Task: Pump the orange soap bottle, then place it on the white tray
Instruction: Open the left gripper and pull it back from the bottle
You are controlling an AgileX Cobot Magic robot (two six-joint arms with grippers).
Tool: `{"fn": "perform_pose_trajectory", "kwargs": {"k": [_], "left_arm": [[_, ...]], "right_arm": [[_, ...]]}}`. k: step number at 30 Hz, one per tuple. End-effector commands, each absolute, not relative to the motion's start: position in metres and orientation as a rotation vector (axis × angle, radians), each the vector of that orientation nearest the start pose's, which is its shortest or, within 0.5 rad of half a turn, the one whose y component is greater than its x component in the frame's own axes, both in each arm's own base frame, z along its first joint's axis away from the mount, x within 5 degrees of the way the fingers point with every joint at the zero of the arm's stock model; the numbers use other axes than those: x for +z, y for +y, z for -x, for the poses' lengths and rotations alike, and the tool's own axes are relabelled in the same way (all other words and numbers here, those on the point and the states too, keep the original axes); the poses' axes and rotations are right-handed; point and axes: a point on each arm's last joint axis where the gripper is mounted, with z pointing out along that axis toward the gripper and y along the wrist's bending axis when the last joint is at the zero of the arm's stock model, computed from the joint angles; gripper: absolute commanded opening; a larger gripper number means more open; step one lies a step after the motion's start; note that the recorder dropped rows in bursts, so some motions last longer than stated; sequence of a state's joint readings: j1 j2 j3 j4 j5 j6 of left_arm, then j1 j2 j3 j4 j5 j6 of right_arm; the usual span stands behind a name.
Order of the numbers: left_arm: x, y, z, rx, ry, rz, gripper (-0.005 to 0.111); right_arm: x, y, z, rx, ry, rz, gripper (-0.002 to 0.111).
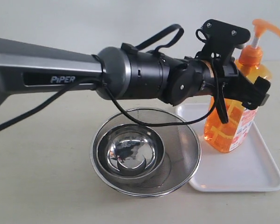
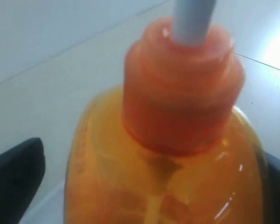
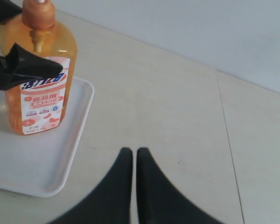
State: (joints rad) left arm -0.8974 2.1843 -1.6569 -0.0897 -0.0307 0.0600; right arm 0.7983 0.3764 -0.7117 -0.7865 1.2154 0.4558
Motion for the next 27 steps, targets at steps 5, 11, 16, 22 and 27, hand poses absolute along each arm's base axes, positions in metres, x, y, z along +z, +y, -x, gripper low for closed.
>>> {"fn": "perform_pose_trajectory", "kwargs": {"k": [5, 11, 16, 22, 27], "left_arm": [[0.25, -0.386, -0.313, -0.566, 1.872, -0.895, 0.097], [0.251, -0.393, -0.298, -0.572, 1.904, -0.954, 0.097], [0.253, -0.408, -0.273, -0.601, 1.895, -1.021, 0.097], [0.27, -0.423, -0.235, -0.616, 1.809, -1.155, 0.097], [0.279, -0.414, -0.245, -0.591, 1.794, -1.135, 0.097]], "right_arm": [[0.344, -0.024, -0.06, -0.227, 2.018, 0.299, 0.0], [0.344, -0.024, -0.061, -0.217, 2.014, 0.293, 0.0], [0.344, -0.024, -0.06, -0.205, 2.018, 0.28, 0.0], [0.344, -0.024, -0.06, -0.202, 2.019, 0.275, 0.0], [0.344, -0.024, -0.06, -0.202, 2.02, 0.273, 0.0]]}}
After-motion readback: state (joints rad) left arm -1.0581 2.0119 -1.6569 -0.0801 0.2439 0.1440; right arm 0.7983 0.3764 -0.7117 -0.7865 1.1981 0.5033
